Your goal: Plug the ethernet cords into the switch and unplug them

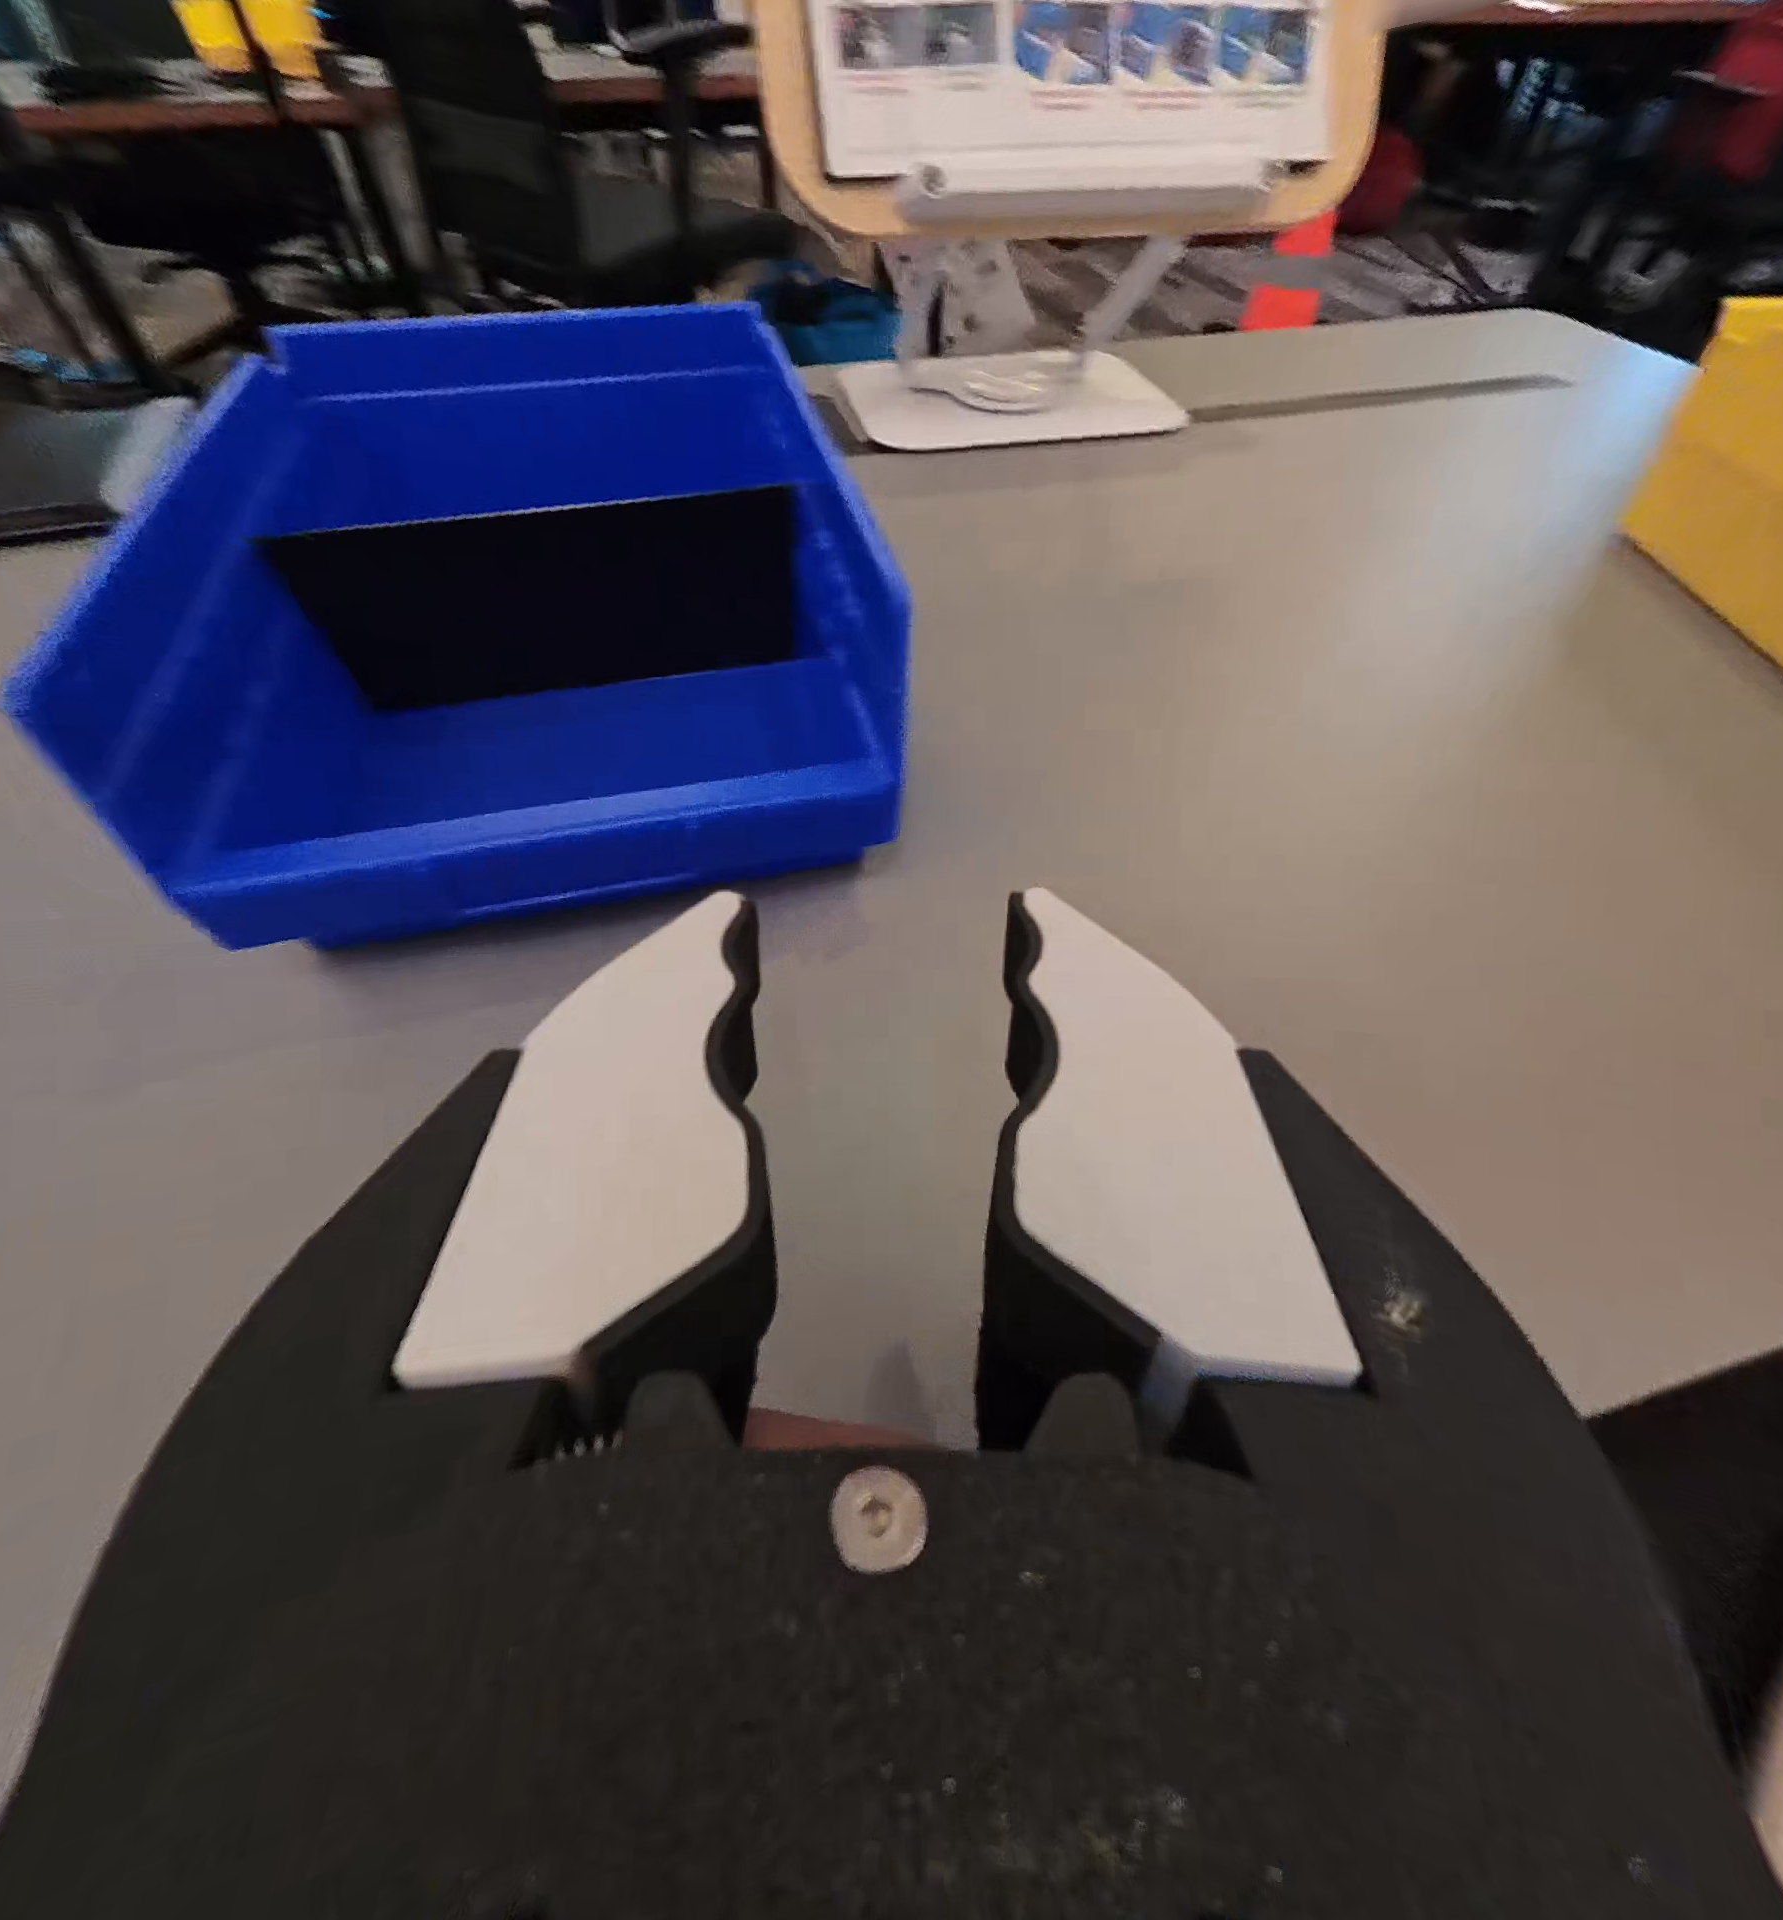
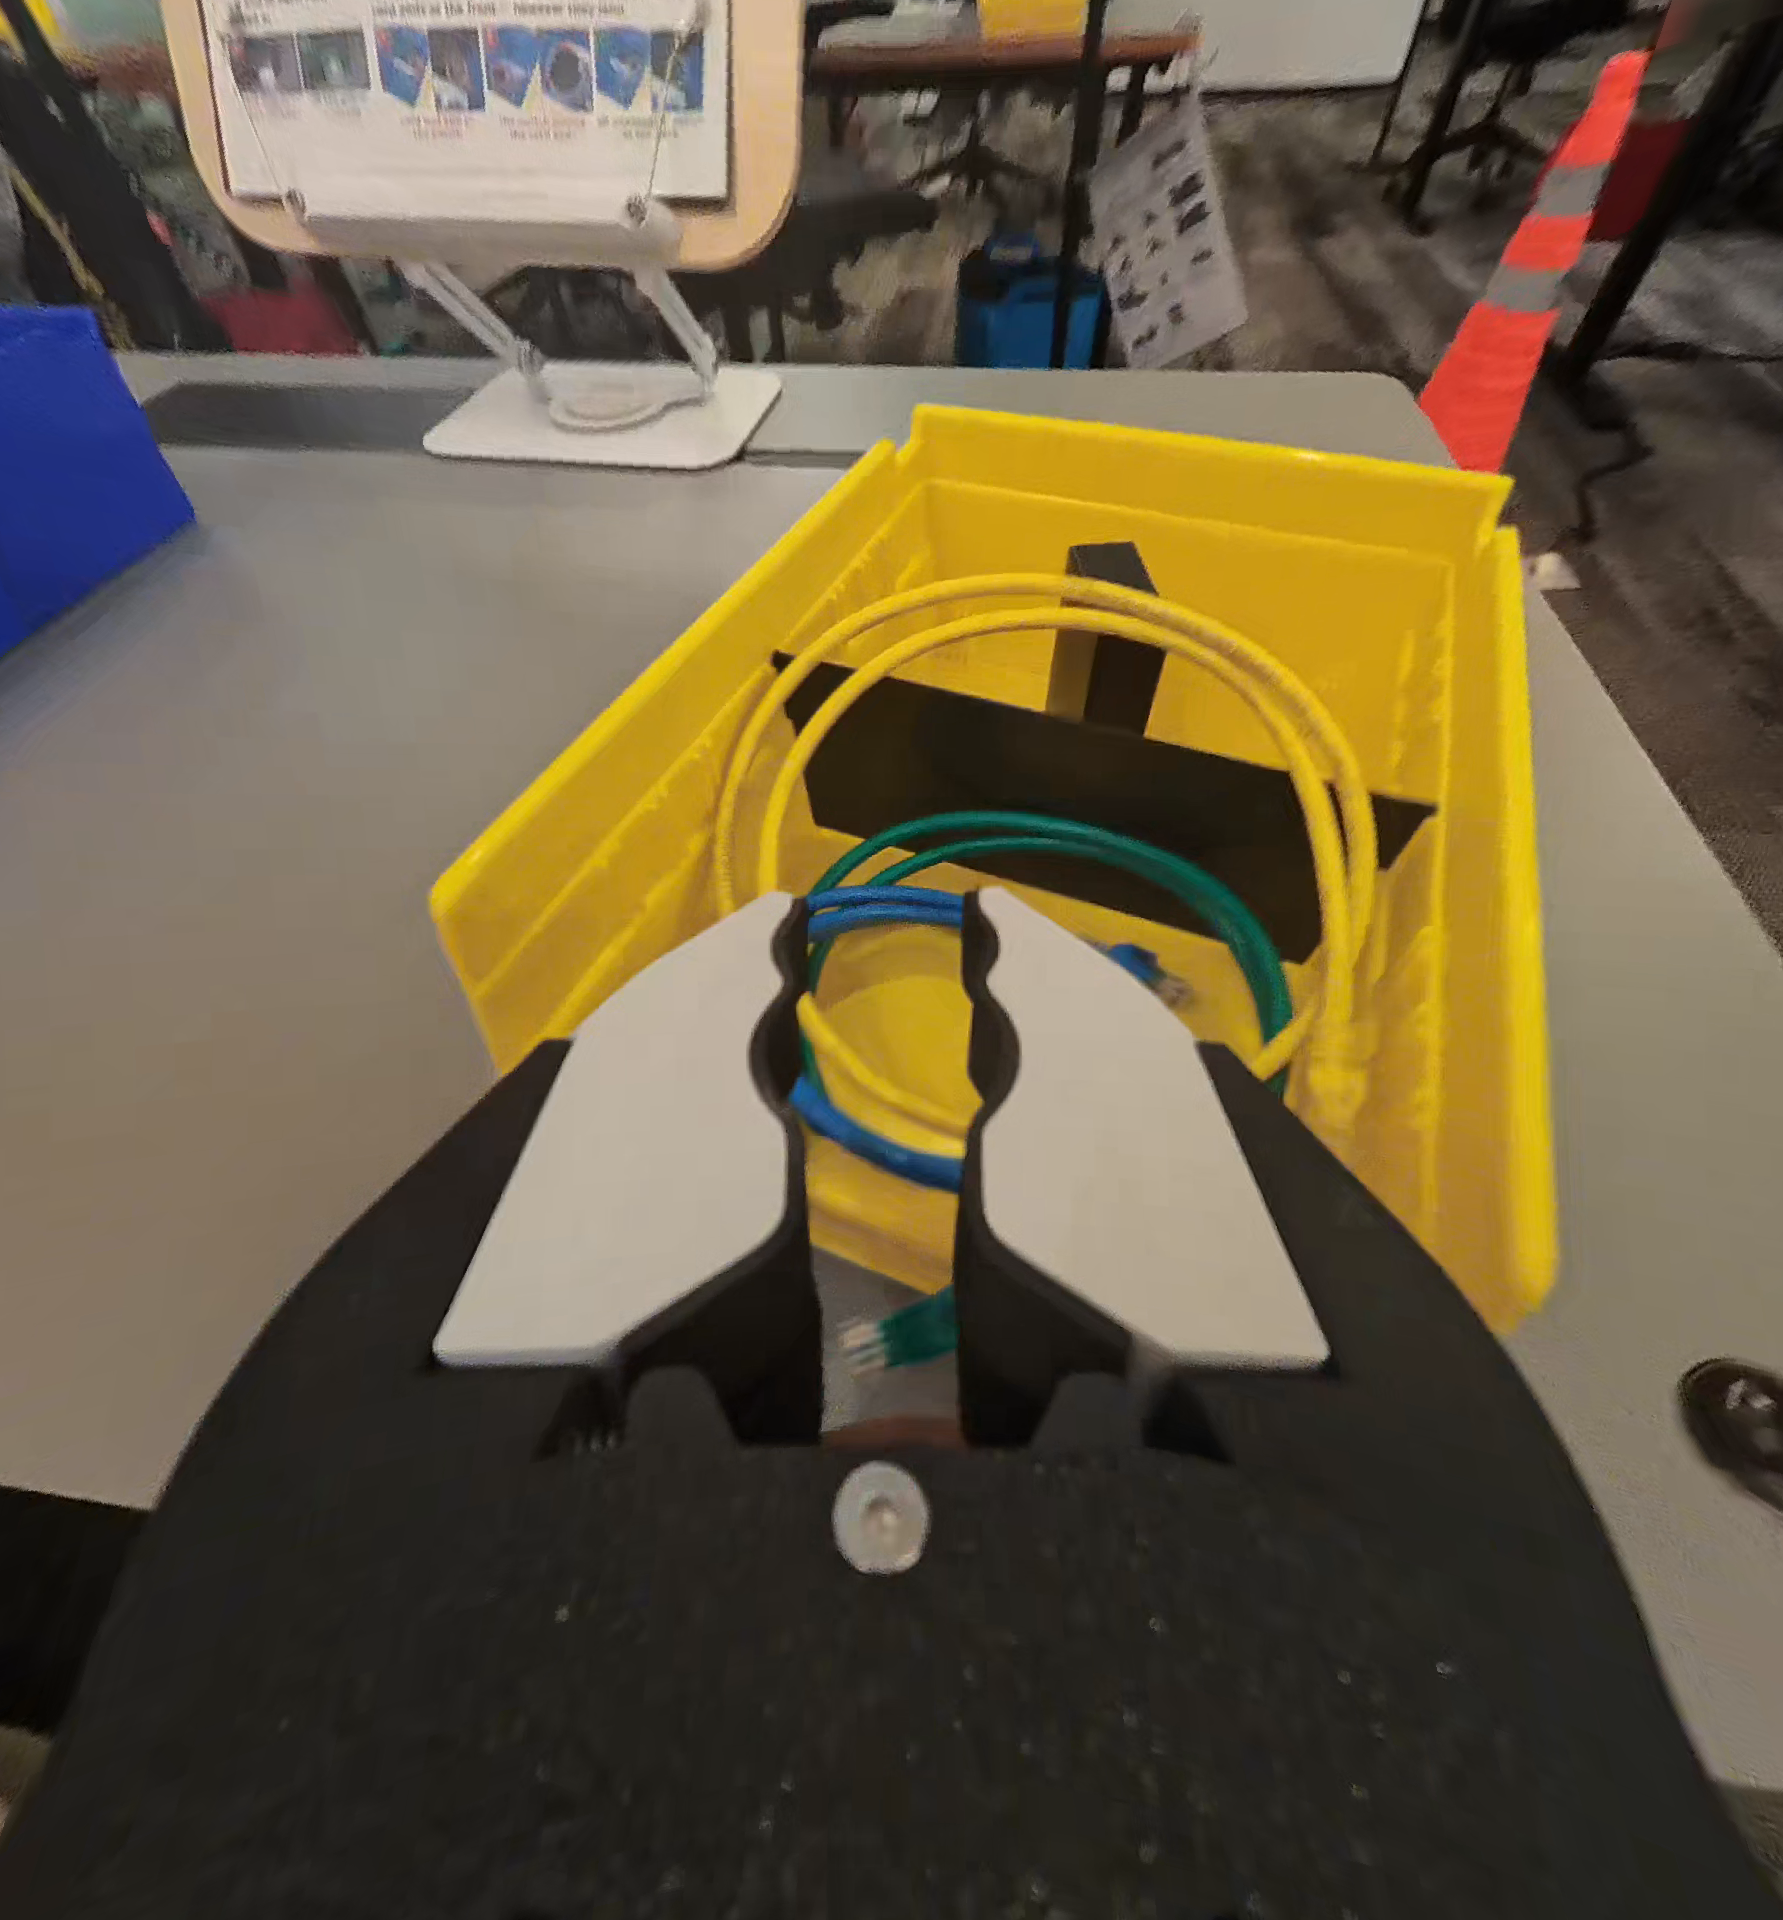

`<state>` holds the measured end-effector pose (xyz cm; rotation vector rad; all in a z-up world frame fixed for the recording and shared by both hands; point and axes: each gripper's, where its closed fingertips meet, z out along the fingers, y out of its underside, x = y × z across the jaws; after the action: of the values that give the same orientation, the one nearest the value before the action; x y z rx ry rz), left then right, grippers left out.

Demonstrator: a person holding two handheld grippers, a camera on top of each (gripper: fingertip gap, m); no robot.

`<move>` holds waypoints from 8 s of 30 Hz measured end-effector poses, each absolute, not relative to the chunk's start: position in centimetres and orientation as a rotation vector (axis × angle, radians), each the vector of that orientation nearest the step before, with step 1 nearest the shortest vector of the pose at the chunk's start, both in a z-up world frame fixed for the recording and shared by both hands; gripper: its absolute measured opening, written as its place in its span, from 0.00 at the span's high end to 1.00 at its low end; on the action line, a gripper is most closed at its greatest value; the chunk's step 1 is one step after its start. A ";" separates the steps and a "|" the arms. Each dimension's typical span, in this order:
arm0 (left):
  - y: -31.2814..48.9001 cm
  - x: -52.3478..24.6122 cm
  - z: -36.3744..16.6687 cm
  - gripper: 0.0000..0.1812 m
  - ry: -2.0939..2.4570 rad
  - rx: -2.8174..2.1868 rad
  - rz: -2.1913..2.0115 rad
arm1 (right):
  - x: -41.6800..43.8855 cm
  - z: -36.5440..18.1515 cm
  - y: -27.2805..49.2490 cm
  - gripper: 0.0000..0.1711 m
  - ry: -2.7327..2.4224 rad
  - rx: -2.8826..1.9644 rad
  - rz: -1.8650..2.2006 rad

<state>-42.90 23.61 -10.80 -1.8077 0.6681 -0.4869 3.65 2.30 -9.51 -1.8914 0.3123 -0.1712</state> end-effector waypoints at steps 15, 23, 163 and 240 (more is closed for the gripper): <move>23.6 -44.6 -12.0 0.76 0.594 -1.861 -0.375 | 0.0 -10.7 1.8 0.78 0.192 -1.817 -0.345; 23.4 -44.2 -12.3 0.76 0.600 -1.892 -0.436 | -2.4 -11.1 2.7 0.69 0.154 -1.813 -0.260; 26.4 -52.2 -6.1 0.97 0.334 -1.815 -0.177 | -33.3 -6.7 25.5 0.98 -0.162 -1.853 -0.031; 27.3 -21.4 -1.4 0.79 0.884 -1.772 -0.527 | 11.3 1.4 11.7 0.84 0.117 -1.915 -0.331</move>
<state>-21.44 27.34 -1.38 -1.7718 0.8842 -0.5267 11.34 11.72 1.38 -1.9146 0.1173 -0.3314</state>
